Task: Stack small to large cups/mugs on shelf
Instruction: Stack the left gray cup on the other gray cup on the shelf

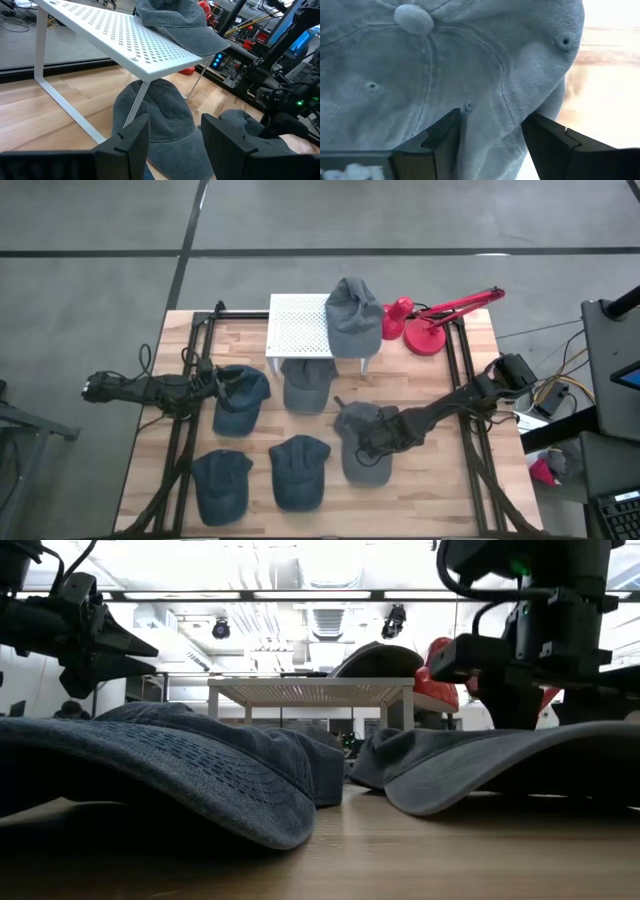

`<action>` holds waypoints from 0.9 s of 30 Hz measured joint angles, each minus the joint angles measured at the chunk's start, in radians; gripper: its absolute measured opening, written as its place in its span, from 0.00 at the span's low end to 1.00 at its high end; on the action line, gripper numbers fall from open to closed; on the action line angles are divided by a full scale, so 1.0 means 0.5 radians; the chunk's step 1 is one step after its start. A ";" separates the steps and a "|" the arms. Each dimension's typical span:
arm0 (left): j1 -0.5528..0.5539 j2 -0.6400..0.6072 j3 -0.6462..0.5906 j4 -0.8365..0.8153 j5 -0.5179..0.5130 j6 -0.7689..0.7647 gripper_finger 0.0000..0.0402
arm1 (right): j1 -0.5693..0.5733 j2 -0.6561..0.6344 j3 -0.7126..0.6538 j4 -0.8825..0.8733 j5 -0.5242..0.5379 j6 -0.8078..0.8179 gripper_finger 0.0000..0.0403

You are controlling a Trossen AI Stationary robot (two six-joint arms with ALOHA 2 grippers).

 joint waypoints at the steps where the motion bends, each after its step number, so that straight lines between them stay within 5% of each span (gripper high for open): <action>1: 0.000 0.000 0.000 0.000 0.000 0.000 0.45 | -0.004 0.000 -0.009 0.007 -0.002 0.000 0.51; 6: 0.000 0.000 0.000 0.000 0.000 0.000 0.45 | -0.012 0.000 -0.052 0.022 -0.030 0.000 0.41; 14: -0.001 0.000 0.000 0.000 0.001 0.000 0.45 | -0.011 -0.001 -0.083 0.012 -0.042 -0.098 0.05; 27: -0.002 0.000 0.000 -0.001 0.001 0.000 0.45 | -0.011 -0.367 -0.009 -0.001 -0.114 -0.383 0.02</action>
